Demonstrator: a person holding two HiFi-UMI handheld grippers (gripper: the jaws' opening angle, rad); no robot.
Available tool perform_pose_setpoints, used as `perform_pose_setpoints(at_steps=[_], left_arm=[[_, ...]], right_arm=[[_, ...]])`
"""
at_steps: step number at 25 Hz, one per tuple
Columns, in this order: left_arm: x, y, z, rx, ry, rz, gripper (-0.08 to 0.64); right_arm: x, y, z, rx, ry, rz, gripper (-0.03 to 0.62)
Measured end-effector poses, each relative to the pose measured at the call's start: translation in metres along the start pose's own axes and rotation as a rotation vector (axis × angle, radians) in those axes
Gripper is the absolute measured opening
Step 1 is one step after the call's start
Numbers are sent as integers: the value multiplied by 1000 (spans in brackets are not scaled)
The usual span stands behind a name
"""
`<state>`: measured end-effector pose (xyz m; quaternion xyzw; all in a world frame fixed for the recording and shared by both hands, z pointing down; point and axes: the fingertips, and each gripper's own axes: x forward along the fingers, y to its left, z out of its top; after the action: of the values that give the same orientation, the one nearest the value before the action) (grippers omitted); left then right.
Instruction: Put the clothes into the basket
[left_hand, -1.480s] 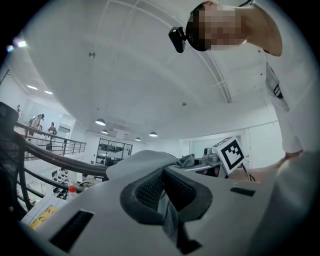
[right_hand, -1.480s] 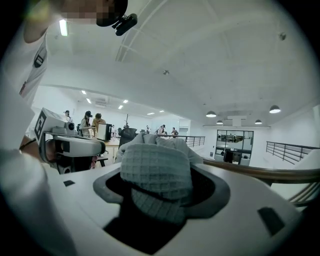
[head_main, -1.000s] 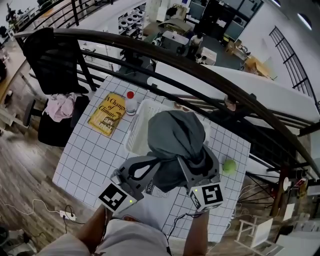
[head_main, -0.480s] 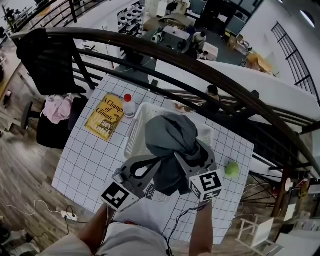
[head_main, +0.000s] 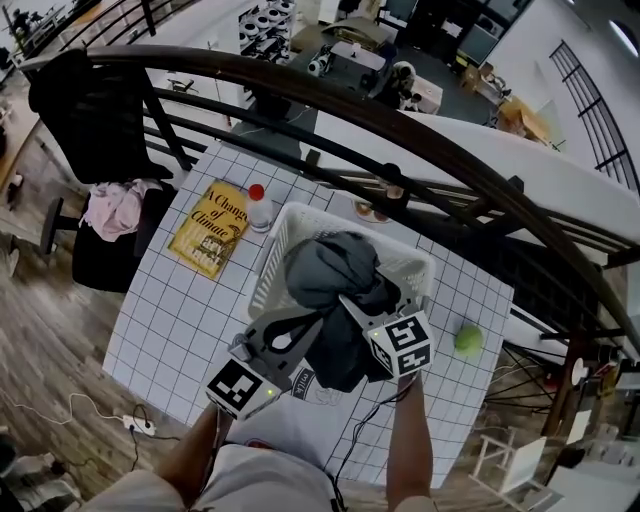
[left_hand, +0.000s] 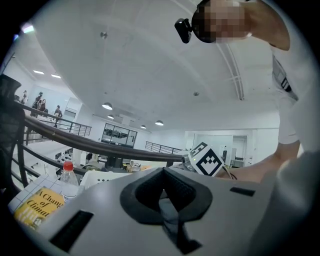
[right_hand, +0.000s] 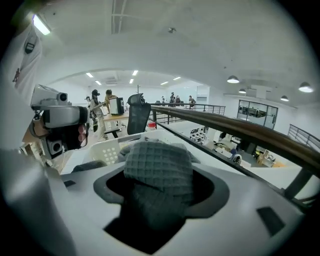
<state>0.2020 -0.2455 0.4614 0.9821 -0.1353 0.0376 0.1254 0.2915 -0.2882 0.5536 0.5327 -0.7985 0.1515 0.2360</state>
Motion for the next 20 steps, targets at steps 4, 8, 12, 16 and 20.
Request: perform_pose_setpoints(at_steps=[4, 8, 12, 16, 20], left_arm=[[2, 4, -5, -14, 0, 7, 5], [3, 6, -8, -11, 20, 5, 5], [4, 8, -9, -18, 19, 9, 5], [5, 10, -11, -13, 39, 14, 5], [6, 12, -13, -11, 46, 17, 5]], right_arm=[[17, 2, -12, -8, 45, 35, 314], [32, 3, -24, -37, 91, 61, 314], [47, 4, -38, -63, 139, 82, 314], [60, 7, -48, -98, 179, 105, 314], [71, 11, -61, -139, 216, 129, 314]])
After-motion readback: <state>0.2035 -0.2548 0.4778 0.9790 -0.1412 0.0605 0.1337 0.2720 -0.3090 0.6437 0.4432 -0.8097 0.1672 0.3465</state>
